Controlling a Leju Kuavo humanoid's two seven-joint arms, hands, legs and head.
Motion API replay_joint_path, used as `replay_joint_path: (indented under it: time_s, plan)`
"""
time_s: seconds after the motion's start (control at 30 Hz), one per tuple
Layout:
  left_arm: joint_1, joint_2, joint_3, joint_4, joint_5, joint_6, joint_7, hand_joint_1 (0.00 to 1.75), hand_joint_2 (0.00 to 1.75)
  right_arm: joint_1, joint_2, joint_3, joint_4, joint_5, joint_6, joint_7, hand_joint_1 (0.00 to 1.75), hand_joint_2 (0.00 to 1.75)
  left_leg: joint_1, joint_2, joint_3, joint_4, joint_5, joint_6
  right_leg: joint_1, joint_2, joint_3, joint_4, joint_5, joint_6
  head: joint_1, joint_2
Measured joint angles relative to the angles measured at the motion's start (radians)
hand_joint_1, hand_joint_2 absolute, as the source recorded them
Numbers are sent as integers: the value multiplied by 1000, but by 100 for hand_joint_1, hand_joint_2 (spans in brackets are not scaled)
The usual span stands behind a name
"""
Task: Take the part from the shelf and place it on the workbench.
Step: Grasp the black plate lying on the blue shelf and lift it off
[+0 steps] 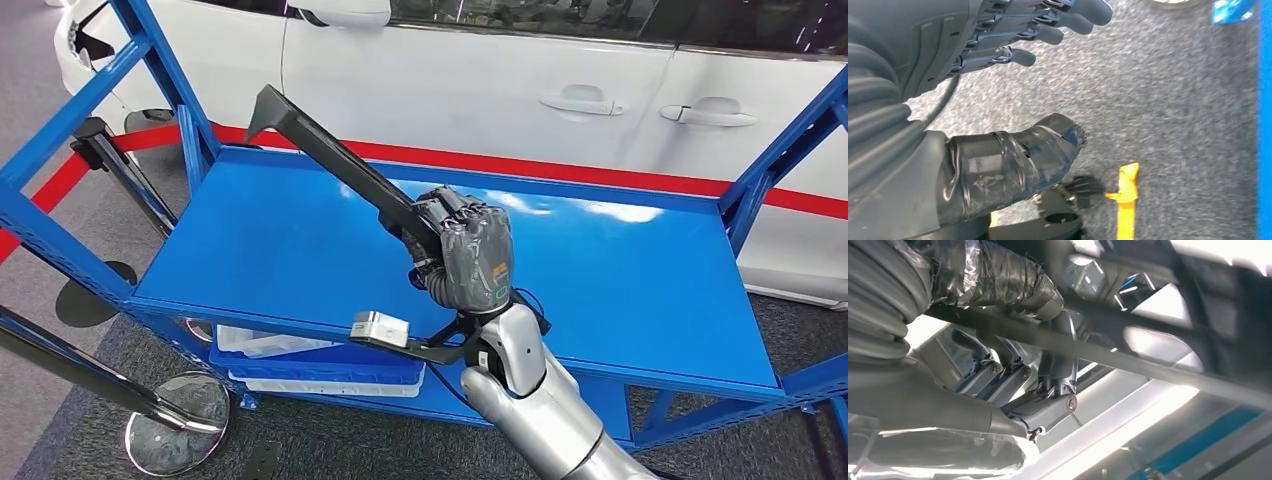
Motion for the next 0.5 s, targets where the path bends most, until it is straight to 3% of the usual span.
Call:
replay_joint_path:
  time_s: [0.07, 0.13, 0.23, 0.27, 0.33, 0.4, 0.47, 0.5]
  plan:
    - [4, 0, 0, 0, -4, 3, 22, 0, 175, 19, -6, -5, -57, -81, 0, -23, 175, 175, -1, -1, -2, 12, -6, -4, -1, 0, 68, -131, 62, -3, 0, 0]
    - [6, 1, 0, 0, -6, 4, 38, 0, 175, 42, -10, -9, -106, -168, 1, -56, 175, 175, -5, -3, -10, 25, -10, -11, 1, 1, 105, -210, 87, -9, 0, 0]
    - [9, 4, 0, 1, -7, -5, 51, 0, 175, 81, -22, -10, -168, -257, 1, -97, 175, 175, -5, -4, -19, 30, -8, -24, 3, 1, 101, -220, 93, -23, 0, 0]
    - [10, 6, 0, 2, -7, -9, 56, 0, 175, 90, -27, -10, -184, -274, 1, -105, 175, 175, -3, -3, -24, 39, -20, -30, 2, 0, 99, -222, 98, -30, -1, 0]
    - [10, 10, 0, 3, -9, -15, 72, 0, 175, 101, -34, -10, -216, -302, 2, -113, 175, 175, 0, -2, -52, 106, -82, -41, -3, -4, 91, -228, 109, -42, -5, 0]
    - [10, 12, 0, 3, -14, -19, 93, 0, 175, 115, -41, -10, -245, -331, 2, -116, 175, 175, 3, -2, -92, 220, -157, -49, -2, -6, 78, -228, 119, -47, -8, 0]
    - [10, 17, 0, 3, -21, -25, 108, 0, 175, 131, -51, -6, -273, -353, 2, -117, 175, 175, 4, -2, -93, 271, -179, -50, -1, -6, 62, -227, 131, -46, -8, 0]
    - [10, 19, 0, 3, -24, -31, 108, 0, 175, 137, -57, -2, -287, -359, 2, -115, 175, 175, 4, -2, -66, 243, -166, -48, 0, -6, 53, -226, 138, -45, -8, 0]
